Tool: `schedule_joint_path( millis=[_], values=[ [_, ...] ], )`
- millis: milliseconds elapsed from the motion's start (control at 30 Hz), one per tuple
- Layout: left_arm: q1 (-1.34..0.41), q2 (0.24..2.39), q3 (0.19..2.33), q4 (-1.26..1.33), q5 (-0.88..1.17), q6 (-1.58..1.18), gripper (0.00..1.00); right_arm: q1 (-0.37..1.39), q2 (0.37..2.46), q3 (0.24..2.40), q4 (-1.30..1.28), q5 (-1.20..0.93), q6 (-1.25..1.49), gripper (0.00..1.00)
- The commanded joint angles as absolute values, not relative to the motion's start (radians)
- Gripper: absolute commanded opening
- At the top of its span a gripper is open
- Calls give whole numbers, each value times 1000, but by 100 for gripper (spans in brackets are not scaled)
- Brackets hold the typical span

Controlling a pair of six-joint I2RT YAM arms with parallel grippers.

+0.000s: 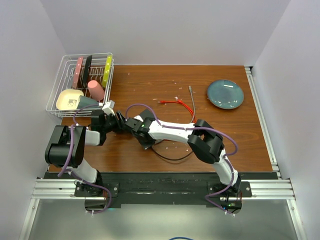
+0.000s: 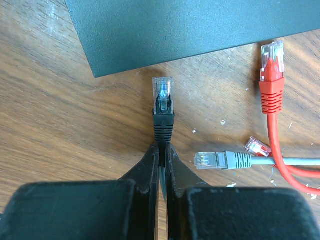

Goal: Insert the plug into the switch port

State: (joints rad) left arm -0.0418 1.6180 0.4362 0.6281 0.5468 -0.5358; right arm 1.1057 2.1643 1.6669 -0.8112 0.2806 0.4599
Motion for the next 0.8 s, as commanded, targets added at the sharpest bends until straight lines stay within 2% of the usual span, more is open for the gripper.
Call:
schedule_joint_path(
  millis=[0,767],
  values=[
    [-49,1629,453,630,577,-525,51,1115,2223,1660,-841,278,476,0],
    [-49,1637,454,640,592,-526,50,1101,2264,1730,-812,308,474,0]
  ],
)
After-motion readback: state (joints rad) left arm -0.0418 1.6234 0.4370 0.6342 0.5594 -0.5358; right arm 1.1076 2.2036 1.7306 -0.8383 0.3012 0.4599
